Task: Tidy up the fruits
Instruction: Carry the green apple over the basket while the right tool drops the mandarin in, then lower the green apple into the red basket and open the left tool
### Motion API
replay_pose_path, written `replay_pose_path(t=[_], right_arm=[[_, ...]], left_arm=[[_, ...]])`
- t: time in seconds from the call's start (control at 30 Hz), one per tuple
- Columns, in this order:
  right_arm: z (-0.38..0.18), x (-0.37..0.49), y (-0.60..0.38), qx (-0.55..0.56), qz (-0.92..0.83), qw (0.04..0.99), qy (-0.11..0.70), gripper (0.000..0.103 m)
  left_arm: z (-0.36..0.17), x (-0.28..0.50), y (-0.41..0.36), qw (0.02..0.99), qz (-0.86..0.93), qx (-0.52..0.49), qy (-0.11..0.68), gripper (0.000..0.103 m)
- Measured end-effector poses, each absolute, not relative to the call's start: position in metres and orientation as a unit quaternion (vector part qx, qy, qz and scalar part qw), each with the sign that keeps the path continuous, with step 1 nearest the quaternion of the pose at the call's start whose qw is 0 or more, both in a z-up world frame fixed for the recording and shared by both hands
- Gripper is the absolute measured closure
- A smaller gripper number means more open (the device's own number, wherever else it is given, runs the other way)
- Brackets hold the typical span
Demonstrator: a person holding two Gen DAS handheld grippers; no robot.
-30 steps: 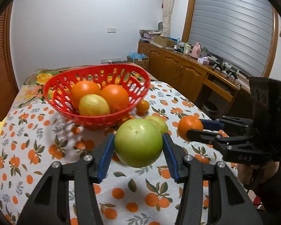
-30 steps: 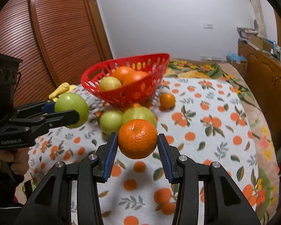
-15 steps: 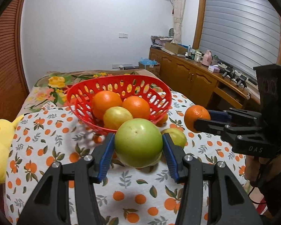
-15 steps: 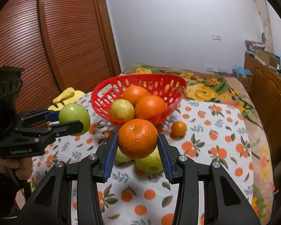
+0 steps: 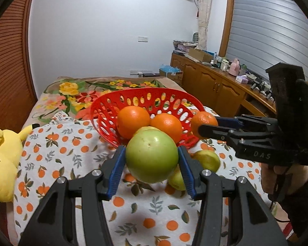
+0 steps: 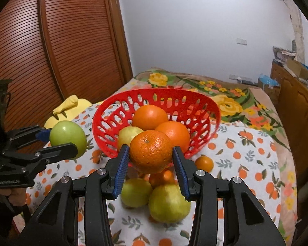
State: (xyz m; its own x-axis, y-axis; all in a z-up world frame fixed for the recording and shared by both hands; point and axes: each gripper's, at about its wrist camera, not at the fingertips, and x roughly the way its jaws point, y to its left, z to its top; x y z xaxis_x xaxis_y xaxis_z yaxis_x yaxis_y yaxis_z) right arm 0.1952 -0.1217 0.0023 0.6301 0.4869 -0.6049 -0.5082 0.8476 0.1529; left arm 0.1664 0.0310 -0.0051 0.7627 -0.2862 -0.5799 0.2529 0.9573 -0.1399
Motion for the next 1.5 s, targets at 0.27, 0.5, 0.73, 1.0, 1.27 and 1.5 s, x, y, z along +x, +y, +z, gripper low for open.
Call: replay_pose_path(t=[0.27, 0.5, 0.73, 1.0, 1.27, 1.5], right_arm=[[-0.011, 0.209, -0.104, -0.028, 0.282, 0.893, 0.350, 0.059], [-0.014, 0.215, -0.102, -0.026, 0.281, 0.891, 0.356, 0.058], [-0.011, 0.222, -0.109, -0.007, 0.282, 0.891, 0.356, 0.058], [-0.006, 0.221, -0.119, -0.001, 0.276, 0.897, 0.345, 0.058], [0.000, 0.211, -0.123, -0.007, 0.272, 0.905, 0.326, 0.058], [0.003, 0.203, -0.127, -0.015, 0.267, 0.910, 0.317, 0.058]], left_arm=[[-0.007, 0.184, 0.043, 0.939, -0.127, -0.027, 0.318, 0.053], [-0.006, 0.203, 0.043, 0.937, -0.123, -0.024, 0.326, 0.053], [-0.003, 0.223, 0.039, 0.936, -0.124, -0.020, 0.328, 0.053], [-0.008, 0.256, 0.039, 0.931, -0.116, -0.015, 0.345, 0.053], [-0.018, 0.268, 0.040, 0.927, -0.104, -0.014, 0.359, 0.053], [-0.027, 0.268, 0.040, 0.924, -0.103, -0.013, 0.369, 0.053]])
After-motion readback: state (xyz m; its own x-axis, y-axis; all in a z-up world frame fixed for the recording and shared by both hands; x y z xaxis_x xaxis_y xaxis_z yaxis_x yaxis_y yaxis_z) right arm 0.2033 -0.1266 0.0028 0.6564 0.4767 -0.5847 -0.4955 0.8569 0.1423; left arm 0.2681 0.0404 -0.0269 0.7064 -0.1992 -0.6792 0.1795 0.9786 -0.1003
